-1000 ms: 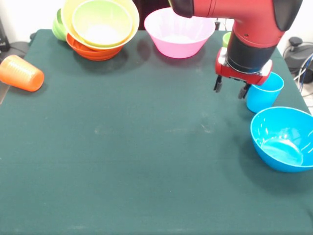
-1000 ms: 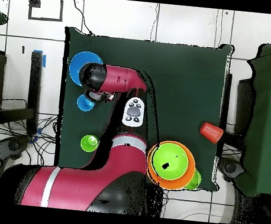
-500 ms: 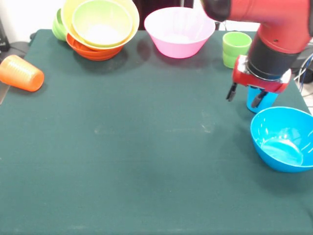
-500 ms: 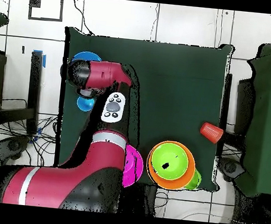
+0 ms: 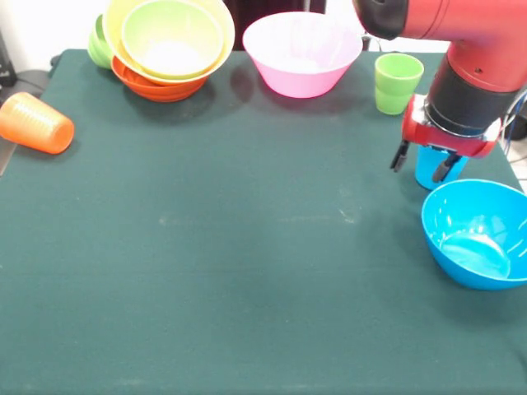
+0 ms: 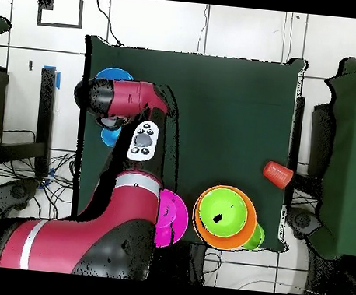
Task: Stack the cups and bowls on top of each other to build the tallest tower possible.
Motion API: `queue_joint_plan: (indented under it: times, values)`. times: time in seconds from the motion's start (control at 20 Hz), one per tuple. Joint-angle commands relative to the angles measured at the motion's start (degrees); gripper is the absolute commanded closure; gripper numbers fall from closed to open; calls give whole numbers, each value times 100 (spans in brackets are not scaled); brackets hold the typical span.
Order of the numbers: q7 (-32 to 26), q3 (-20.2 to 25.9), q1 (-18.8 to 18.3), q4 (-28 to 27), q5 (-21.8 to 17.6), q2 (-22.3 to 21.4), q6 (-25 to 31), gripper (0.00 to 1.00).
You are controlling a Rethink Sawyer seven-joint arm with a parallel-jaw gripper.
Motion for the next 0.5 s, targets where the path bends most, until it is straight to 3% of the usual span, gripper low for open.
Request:
queue_joint_plan:
  times: [0.05,0.5]
  values:
    - [603,545,-302,599,173,-21,-686,0]
    - [590,549,-291,477,168,193,-1049,0]
